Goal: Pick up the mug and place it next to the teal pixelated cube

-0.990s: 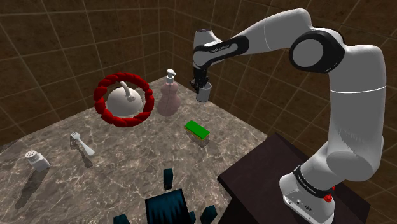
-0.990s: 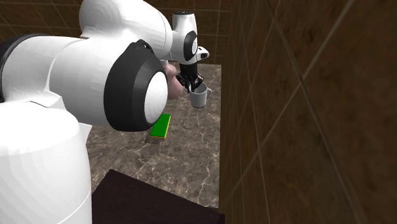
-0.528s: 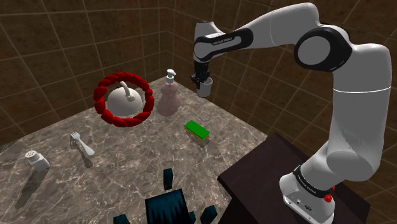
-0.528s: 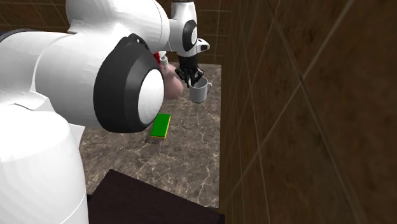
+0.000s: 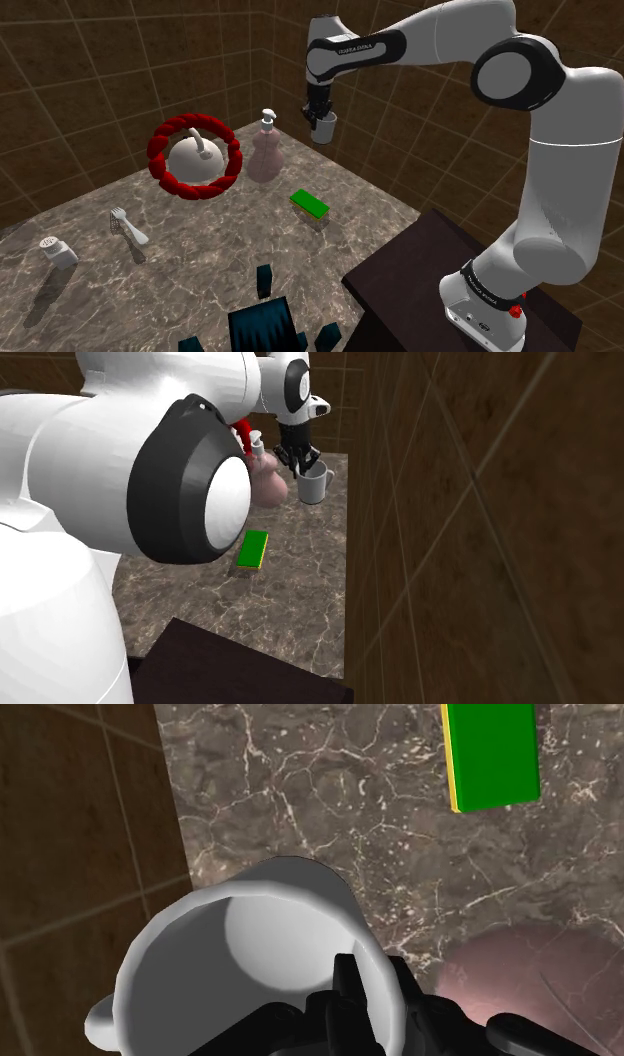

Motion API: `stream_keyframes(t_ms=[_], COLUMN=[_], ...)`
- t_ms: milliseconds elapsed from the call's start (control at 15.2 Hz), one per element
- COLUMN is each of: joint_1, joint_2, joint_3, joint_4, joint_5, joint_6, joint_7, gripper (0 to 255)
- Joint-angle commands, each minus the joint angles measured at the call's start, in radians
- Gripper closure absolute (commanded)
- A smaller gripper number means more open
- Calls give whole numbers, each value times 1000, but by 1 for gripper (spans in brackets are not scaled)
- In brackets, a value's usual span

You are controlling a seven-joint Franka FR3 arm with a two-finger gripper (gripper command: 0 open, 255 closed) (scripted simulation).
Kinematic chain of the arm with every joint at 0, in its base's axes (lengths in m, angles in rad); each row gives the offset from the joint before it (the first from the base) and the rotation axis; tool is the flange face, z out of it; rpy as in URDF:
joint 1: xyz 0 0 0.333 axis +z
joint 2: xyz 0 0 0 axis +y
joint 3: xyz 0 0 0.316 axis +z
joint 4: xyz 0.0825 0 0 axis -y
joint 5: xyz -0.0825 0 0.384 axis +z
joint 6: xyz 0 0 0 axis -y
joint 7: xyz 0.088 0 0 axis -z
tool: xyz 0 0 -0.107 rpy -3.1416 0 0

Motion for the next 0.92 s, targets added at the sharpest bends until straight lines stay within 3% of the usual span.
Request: stream_keyframes(t_ms=[0,858], joint_1=[0,1], joint_2=[-12,-46], joint_3=[1,2], joint_4=[8,130], joint_5=[1,6], joint_6=[-20,-176], joint_7=[-2,-13], gripper=[255,255])
